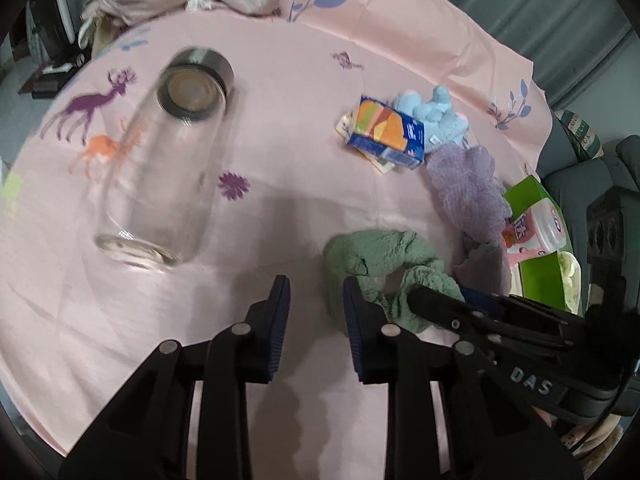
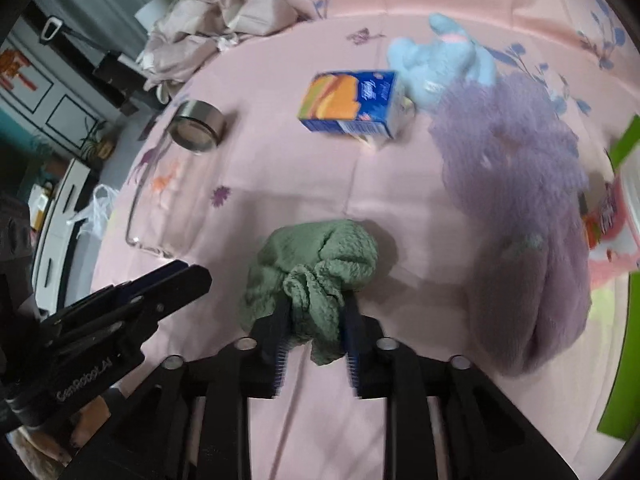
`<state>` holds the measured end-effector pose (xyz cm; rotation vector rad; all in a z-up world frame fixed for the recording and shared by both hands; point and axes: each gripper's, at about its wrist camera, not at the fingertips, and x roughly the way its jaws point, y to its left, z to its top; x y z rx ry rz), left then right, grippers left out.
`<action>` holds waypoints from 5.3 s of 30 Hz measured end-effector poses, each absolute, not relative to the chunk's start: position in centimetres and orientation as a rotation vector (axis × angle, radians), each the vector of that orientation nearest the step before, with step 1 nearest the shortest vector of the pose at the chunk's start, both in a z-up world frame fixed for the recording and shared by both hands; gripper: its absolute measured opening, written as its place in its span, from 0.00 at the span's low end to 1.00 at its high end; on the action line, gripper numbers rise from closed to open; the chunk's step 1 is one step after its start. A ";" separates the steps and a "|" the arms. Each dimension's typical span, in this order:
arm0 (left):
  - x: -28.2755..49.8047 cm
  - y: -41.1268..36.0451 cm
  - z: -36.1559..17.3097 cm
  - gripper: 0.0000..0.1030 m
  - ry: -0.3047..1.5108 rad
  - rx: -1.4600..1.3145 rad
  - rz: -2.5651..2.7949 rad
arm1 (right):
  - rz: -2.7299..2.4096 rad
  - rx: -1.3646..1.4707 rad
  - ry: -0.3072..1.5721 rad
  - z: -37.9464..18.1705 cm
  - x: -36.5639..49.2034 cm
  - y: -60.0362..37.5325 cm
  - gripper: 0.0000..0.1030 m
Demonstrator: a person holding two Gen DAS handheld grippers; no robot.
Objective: Organize soft objects
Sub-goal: 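Grasp the green scrunchie cloth with the right gripper, then lift the green cloth with the right gripper, then carry the green cloth over the green box with the right gripper, then open the right gripper to drop the cloth into the box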
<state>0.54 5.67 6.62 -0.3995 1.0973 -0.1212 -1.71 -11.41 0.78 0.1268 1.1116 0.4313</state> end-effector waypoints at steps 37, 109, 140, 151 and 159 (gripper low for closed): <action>1.5 0.8 3.1 0.14 1.162 -0.376 -0.278 | 0.538 0.327 1.148 -3.1 0.3 -11.0 0.30; -0.6 -20.8 16.9 0.10 0.517 -0.024 -0.759 | 0.131 0.340 0.323 9.8 -11.6 -32.2 0.31; 3.3 -32.3 12.1 0.11 0.785 0.003 -0.846 | -0.150 0.776 0.477 1.8 -10.4 -45.9 0.31; 3.9 -32.2 10.6 0.26 0.865 -0.007 -0.800 | -0.238 0.776 0.569 0.8 -9.8 -46.1 0.31; 4.1 -32.0 10.1 0.38 0.880 -0.042 -0.792 | -0.288 0.775 0.612 0.6 -9.7 -46.4 0.31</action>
